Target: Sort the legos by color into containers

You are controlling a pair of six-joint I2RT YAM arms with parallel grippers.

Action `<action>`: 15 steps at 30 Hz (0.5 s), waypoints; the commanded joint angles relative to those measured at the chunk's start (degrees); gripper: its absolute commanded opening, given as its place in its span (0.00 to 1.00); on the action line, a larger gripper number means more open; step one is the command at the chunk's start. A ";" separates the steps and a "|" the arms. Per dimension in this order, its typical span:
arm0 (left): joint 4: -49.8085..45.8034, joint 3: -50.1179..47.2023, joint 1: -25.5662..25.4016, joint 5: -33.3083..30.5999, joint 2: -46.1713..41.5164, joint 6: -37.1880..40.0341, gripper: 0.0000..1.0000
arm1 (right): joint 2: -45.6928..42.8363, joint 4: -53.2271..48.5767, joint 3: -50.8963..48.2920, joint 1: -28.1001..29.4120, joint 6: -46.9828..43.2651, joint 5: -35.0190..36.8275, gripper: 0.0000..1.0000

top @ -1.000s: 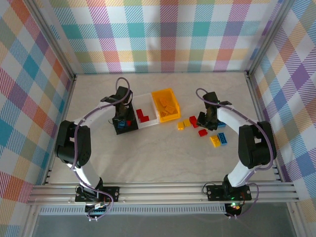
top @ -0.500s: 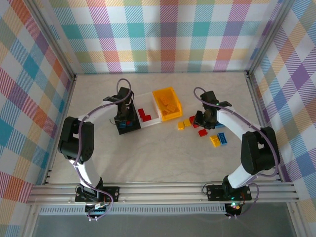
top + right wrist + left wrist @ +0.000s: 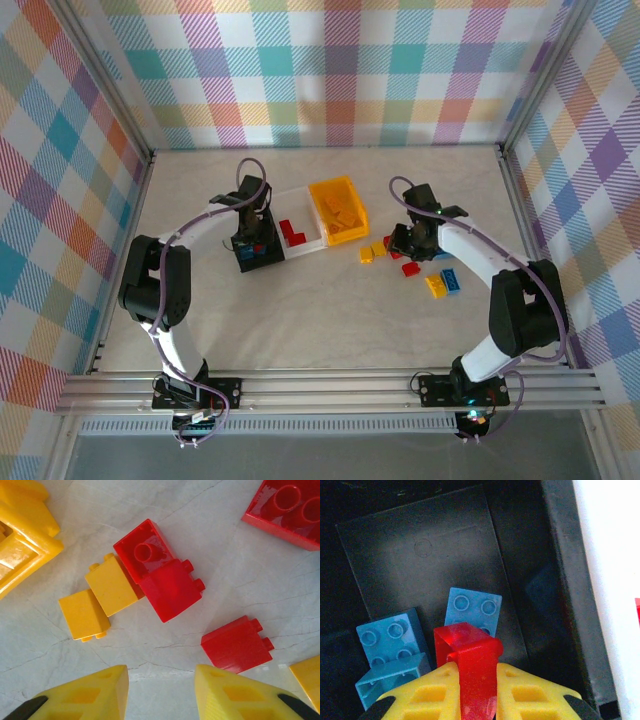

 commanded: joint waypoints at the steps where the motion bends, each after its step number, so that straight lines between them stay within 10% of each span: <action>1: -3.07 0.61 0.42 -0.34 -3.02 0.42 0.19 | -0.29 0.29 0.99 0.80 0.66 -0.13 0.40; 15: -3.23 4.05 -0.28 7.34 -10.19 -1.39 0.18 | -4.21 0.05 2.49 3.44 0.74 -0.87 0.40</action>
